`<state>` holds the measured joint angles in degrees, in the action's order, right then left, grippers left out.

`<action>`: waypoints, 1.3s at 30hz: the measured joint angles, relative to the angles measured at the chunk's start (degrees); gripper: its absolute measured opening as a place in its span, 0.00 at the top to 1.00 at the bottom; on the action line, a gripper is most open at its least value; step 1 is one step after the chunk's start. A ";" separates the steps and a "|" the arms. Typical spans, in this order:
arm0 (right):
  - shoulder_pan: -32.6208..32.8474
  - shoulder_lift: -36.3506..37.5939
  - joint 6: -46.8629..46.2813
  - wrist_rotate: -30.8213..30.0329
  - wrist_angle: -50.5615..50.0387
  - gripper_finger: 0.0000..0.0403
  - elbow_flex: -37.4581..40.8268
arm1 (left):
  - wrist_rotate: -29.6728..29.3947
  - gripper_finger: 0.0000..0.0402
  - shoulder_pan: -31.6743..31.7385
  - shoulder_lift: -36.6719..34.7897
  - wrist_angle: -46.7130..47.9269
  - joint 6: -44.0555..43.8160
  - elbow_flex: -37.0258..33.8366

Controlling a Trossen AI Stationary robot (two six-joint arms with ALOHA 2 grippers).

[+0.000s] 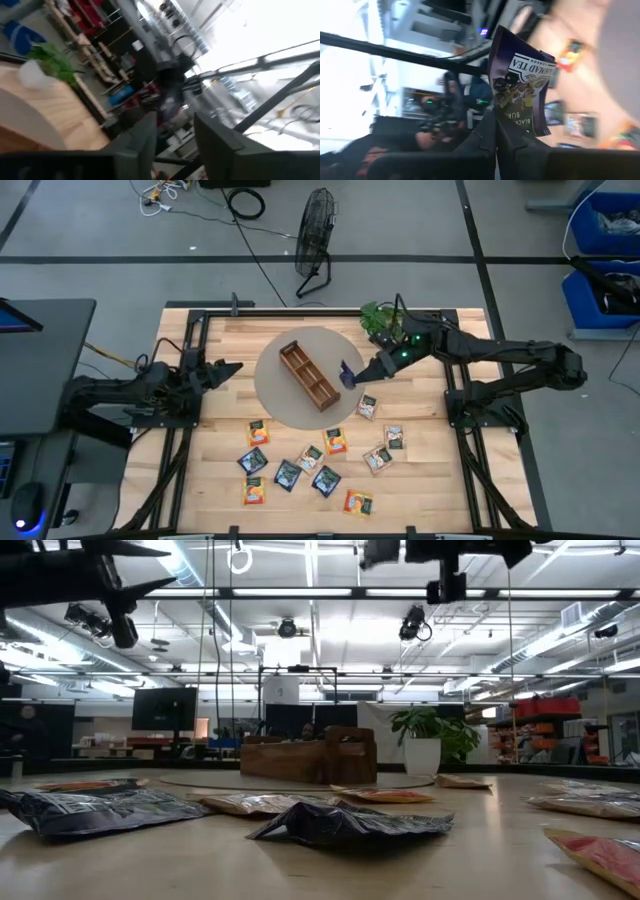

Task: Pick & Place Tea
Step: Put the purple tea bag into the right section of the wooden organizer

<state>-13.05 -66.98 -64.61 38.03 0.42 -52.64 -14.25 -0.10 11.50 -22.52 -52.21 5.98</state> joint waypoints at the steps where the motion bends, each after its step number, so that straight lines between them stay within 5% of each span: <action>1: 0.44 -0.40 -1.09 0.11 2.81 1.00 0.00 | -0.01 0.60 0.00 2.10 0.06 0.60 1.11; 6: 1.93 -2.45 -6.37 1.91 11.69 1.00 0.00 | 1.00 0.51 0.00 12.07 -0.20 8.87 6.50; 12: 3.56 -5.56 -12.91 8.85 18.39 1.00 0.00 | 2.58 0.51 0.04 25.94 -0.26 15.53 15.00; 25: 5.80 -9.55 -15.12 11.24 25.02 1.00 -1.01 | 16.97 0.52 0.04 54.18 -0.41 17.56 38.95; 39: 6.97 -9.46 -13.66 12.60 24.90 1.00 -3.10 | 34.34 0.52 0.31 69.13 0.17 16.70 52.09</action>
<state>-6.08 -76.44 -78.27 50.63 25.32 -55.75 20.09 0.21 80.63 -22.35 -35.51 58.07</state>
